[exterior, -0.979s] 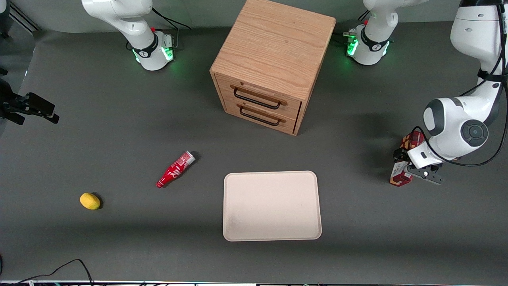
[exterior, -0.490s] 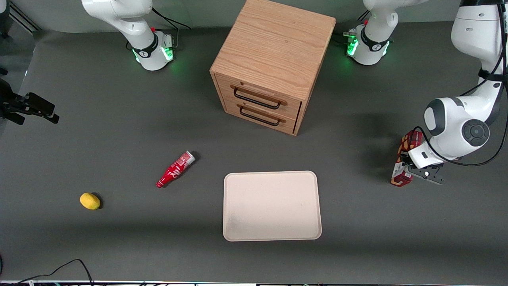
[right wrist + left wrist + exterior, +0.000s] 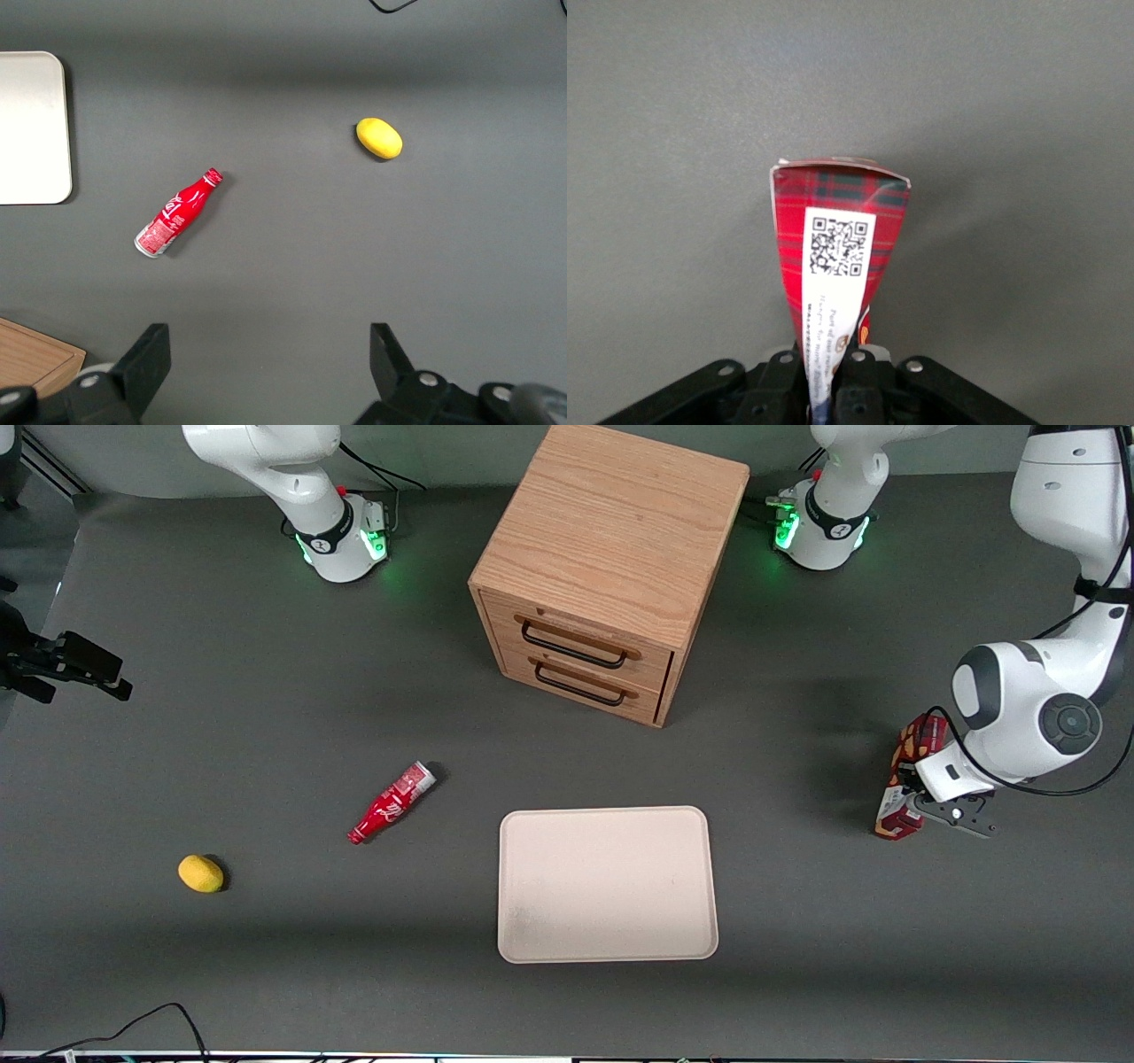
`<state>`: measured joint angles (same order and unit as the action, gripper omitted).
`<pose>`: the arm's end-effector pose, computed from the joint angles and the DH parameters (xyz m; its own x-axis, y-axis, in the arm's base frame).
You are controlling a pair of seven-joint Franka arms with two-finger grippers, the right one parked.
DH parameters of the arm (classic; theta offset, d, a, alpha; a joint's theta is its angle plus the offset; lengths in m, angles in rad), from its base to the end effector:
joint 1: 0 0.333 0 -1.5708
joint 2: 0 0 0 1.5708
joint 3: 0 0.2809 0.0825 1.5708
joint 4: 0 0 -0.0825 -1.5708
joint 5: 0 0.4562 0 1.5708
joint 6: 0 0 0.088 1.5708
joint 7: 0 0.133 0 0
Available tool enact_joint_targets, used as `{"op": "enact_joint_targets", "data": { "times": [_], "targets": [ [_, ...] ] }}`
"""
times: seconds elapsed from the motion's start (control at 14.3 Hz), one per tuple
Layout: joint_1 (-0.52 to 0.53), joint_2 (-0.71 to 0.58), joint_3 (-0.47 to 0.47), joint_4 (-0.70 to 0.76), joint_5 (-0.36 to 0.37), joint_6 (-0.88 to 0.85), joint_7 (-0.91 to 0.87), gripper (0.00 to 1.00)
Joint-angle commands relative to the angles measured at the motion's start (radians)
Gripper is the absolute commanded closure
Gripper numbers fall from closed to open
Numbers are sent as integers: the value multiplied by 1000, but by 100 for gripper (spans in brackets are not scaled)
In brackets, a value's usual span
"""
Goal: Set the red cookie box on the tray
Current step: 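Close the left gripper on the end of the red cookie box, then lift the box upright and carry it toward the cream tray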
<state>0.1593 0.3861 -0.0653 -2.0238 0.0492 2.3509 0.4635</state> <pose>0.6258 0.0589 0.1404 0.9190 -0.3902 -0.0555 -0.3898 -0.9207 0.0184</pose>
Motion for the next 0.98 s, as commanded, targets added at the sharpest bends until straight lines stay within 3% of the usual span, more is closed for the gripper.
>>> {"op": "enact_joint_targets", "data": {
  "times": [0.0, 0.42, 0.7, 0.91],
  "targets": [
    [-10, -58, -1, 133, -37, -221, 10, 100],
    [-20, -73, -2, 558, -91, -723, 3, 100],
    [-55, -72, -2, 665, -118, -795, -86, 100],
    [-167, -29, -2, 733, -126, -803, -263, 100]
  ]
}}
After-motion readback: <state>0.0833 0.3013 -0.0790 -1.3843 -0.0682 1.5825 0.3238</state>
